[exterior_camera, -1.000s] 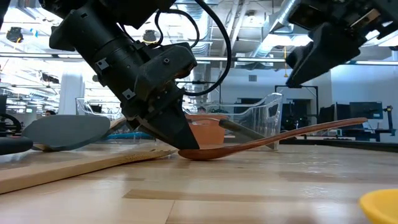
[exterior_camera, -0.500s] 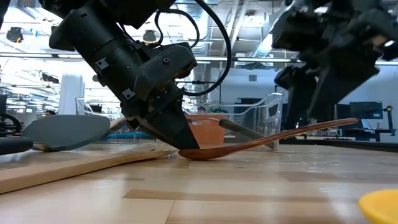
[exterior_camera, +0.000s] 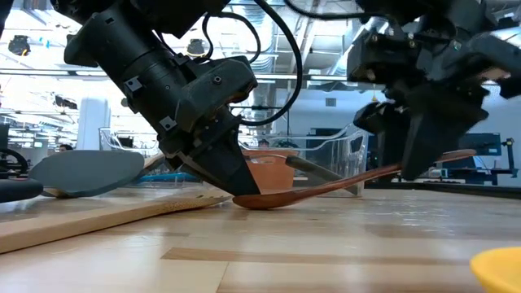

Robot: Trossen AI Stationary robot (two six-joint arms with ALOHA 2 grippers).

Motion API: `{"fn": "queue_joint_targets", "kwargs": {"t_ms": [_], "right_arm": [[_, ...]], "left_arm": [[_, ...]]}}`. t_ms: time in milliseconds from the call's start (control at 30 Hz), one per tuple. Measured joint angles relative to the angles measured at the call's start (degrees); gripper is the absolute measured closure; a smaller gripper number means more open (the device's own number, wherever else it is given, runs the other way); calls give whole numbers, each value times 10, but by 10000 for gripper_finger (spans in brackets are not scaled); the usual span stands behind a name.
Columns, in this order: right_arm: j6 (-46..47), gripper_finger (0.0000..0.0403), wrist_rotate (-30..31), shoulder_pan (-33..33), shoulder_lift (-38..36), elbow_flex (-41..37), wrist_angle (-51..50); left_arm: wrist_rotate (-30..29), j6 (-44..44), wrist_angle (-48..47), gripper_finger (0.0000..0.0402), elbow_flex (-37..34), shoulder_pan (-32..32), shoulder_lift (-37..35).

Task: Pick & Place Kitchen Items
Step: Put the top dark brown spoon into the top transparent bin

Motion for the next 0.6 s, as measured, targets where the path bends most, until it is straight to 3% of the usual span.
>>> {"fn": "queue_joint_targets", "kwargs": {"t_ms": [267, 600], "right_arm": [[2, 370, 2, -2, -13, 1, -15], [11, 356, 2, -1, -13, 1, -25]], "left_arm": [[2, 0, 1, 400, 0, 0, 0], [2, 0, 3, 400, 0, 0, 0]]}}
